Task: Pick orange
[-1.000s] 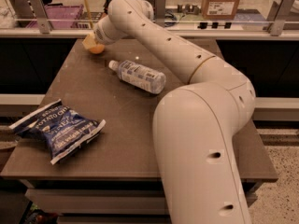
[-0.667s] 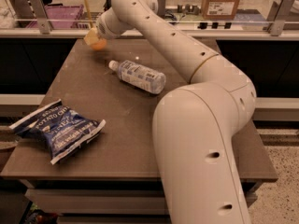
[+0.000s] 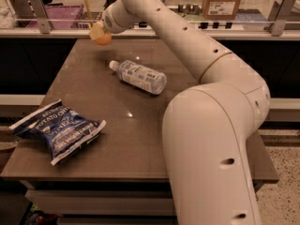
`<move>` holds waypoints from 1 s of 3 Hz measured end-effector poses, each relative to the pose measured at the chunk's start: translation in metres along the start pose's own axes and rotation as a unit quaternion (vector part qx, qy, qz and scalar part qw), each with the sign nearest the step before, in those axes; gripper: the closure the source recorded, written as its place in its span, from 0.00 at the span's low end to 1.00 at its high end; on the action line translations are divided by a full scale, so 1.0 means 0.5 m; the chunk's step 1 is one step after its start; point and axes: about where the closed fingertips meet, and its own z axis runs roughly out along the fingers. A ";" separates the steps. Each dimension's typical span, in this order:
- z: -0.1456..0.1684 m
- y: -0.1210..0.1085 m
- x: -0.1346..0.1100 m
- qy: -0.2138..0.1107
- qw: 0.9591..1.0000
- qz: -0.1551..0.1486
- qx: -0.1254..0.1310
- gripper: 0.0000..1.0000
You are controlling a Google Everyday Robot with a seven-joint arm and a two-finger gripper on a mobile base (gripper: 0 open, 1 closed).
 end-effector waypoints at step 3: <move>-0.149 0.004 -0.043 -0.061 0.998 -0.025 -0.006 1.00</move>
Offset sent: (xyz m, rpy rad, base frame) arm -0.0376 -0.0527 0.0734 0.0916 -0.1247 0.0288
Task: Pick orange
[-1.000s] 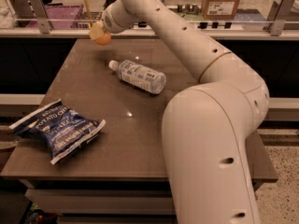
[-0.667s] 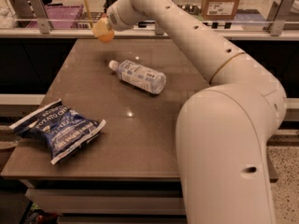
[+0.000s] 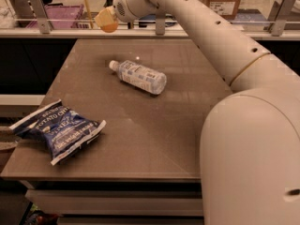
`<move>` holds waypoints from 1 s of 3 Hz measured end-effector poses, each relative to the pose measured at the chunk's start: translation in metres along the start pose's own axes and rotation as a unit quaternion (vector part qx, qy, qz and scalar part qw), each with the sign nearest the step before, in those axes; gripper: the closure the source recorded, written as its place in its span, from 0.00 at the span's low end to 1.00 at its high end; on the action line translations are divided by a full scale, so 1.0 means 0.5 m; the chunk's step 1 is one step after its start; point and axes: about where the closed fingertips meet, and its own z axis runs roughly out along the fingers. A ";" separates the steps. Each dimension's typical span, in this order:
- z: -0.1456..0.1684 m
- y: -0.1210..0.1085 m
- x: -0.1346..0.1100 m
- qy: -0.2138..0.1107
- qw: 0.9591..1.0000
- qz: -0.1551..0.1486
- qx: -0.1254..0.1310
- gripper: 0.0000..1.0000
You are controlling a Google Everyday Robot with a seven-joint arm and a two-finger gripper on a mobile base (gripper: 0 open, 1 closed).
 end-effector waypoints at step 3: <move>-0.102 0.039 -0.091 -0.054 0.997 -0.041 0.021 1.00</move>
Offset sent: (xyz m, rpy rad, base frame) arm -0.0304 -0.0120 0.0755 0.0330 -0.1507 -0.0073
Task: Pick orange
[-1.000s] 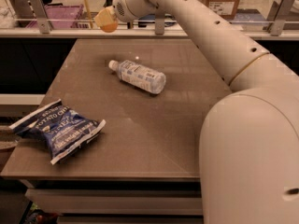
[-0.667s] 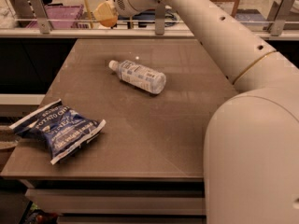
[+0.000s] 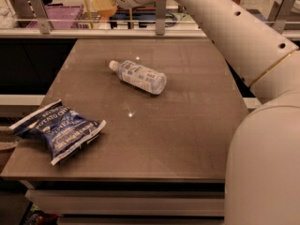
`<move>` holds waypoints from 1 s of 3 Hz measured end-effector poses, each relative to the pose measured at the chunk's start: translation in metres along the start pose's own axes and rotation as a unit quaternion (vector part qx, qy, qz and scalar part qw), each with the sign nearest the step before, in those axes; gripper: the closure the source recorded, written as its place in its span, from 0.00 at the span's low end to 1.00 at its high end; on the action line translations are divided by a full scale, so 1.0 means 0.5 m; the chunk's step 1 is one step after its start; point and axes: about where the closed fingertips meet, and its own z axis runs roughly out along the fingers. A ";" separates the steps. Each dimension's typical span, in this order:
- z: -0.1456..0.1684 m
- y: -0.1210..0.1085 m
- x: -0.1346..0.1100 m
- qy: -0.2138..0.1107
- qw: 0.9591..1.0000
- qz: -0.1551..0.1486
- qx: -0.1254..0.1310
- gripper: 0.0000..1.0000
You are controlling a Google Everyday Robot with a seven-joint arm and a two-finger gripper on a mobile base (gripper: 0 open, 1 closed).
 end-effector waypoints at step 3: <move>0.009 0.007 0.003 0.002 1.000 0.000 -0.004 0.61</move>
Offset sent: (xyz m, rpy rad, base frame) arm 0.0000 0.0001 -0.0001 0.0000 0.0001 0.0001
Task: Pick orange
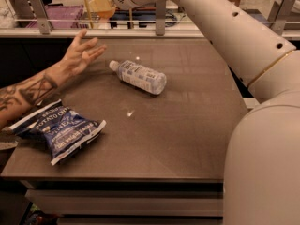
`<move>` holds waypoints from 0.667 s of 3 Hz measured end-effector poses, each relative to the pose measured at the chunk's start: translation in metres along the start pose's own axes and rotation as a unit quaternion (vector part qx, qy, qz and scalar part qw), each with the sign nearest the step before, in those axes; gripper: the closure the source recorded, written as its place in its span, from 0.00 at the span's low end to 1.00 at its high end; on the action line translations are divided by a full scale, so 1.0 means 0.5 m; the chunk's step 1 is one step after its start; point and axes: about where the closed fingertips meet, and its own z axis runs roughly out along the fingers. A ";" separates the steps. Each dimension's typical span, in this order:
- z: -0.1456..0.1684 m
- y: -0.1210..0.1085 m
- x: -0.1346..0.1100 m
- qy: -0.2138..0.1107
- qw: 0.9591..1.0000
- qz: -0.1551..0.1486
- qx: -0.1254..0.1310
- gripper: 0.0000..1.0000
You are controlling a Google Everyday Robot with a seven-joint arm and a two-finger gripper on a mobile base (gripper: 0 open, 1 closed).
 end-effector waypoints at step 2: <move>0.009 0.007 0.003 0.002 1.000 0.000 -0.004 0.14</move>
Offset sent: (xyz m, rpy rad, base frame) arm -0.0001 0.0020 -0.0016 -0.0006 0.0021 0.0028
